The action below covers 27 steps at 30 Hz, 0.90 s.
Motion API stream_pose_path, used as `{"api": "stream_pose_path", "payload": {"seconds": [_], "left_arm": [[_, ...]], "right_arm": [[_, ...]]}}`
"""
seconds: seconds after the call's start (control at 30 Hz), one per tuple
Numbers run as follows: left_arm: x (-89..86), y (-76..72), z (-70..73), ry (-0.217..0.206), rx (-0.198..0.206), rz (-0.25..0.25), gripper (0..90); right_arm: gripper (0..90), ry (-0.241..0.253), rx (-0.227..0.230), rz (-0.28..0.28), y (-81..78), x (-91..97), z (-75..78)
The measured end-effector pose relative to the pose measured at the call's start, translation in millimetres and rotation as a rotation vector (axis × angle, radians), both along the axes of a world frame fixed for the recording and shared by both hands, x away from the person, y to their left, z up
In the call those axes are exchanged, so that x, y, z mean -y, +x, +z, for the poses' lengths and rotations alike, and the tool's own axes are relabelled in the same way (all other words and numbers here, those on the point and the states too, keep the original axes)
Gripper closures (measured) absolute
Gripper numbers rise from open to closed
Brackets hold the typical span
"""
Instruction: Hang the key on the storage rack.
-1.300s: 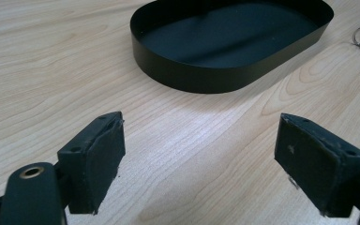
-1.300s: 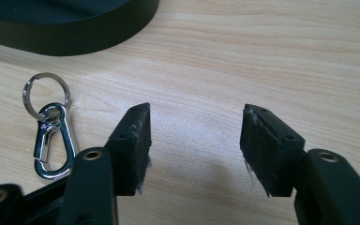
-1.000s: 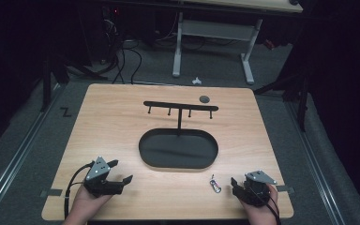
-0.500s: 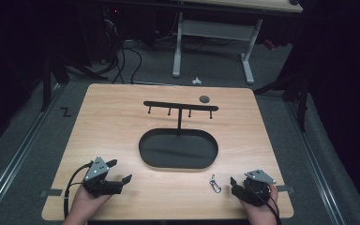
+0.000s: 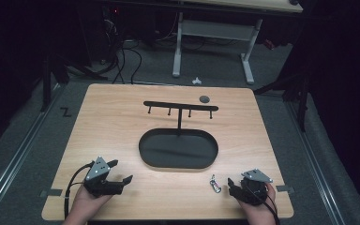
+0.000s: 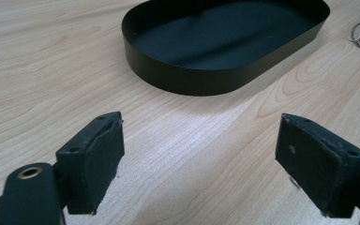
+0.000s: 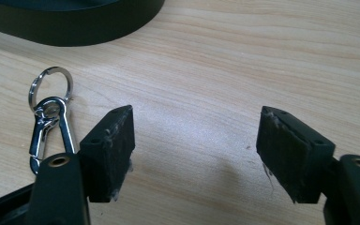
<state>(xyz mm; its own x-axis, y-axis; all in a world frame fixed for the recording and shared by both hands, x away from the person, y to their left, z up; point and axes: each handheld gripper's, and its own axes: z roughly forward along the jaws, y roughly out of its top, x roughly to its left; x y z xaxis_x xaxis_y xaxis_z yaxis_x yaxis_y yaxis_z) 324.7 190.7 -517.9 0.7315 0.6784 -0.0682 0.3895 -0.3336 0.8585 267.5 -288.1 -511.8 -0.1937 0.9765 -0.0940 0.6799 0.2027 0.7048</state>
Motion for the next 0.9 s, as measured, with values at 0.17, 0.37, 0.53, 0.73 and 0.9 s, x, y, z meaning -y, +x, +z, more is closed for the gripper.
{"api": "stream_pose_path", "payload": {"seconds": [0.17,0.37,0.53,0.73,0.9], "left_arm": [[-1.6,0.4,1.0,-0.014,0.008,0.008,15.5],[-1.5,-0.7,1.2,-0.012,0.007,0.003,15.4],[-3.4,-1.0,1.1,-0.026,0.004,0.007,15.3],[-3.7,-1.4,0.9,-0.028,0.004,0.008,15.3],[-2.4,-1.7,1.0,-0.027,0.005,0.001,15.3]], "right_arm": [[26.0,0.001,-0.013,0.003,1.1,-2.3,-0.6],[22.4,0.016,-0.023,0.007,2.0,-6.4,0.5],[21.4,0.032,-0.045,0.000,4.8,-7.1,3.9],[21.9,0.003,-0.071,0.022,9.6,-8.1,7.6],[23.5,-0.058,-0.113,0.044,12.2,-8.0,10.3]]}}
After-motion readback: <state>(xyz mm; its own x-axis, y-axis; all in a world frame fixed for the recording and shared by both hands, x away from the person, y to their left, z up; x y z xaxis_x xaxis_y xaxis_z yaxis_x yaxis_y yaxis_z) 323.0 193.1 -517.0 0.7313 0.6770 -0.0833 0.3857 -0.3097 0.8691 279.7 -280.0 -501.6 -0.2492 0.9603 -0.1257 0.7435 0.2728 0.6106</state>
